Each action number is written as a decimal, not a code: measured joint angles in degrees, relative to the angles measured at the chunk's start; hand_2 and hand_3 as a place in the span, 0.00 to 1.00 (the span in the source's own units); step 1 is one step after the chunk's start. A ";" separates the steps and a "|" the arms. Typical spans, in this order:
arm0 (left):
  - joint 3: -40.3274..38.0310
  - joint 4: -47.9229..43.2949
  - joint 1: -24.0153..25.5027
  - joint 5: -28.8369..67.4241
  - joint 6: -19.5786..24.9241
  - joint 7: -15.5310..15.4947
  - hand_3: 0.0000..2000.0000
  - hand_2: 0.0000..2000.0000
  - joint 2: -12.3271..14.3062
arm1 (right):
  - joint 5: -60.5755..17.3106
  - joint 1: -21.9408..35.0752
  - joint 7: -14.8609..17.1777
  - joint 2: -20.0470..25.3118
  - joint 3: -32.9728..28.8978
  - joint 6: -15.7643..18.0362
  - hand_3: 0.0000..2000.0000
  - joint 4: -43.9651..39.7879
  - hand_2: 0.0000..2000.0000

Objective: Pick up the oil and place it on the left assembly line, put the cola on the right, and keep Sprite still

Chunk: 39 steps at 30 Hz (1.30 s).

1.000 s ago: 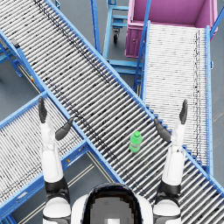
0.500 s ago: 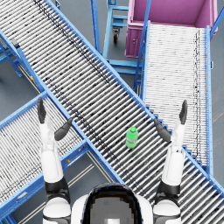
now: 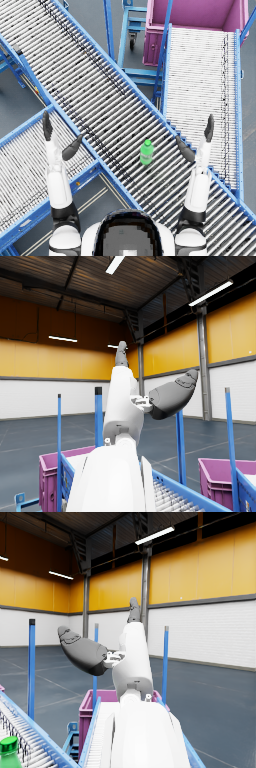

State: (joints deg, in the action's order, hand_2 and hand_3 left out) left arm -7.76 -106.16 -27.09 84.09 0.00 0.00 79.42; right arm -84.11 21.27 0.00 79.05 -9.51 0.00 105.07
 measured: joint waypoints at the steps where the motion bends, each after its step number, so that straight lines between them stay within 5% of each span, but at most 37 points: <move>1: 0.08 0.02 0.00 0.00 0.00 0.00 0.00 0.00 0.02 | 0.00 0.06 0.00 0.00 0.02 0.00 0.00 -0.06 0.00; 39: 0.47 -0.73 0.62 0.00 0.00 0.00 0.00 0.00 0.60 | 0.00 -0.05 0.00 0.67 0.34 0.00 0.00 -0.13 0.00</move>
State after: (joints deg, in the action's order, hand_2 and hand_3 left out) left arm -7.29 -106.89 -26.48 84.09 0.00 0.00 80.02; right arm -84.11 21.22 0.00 79.73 -9.17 0.00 104.94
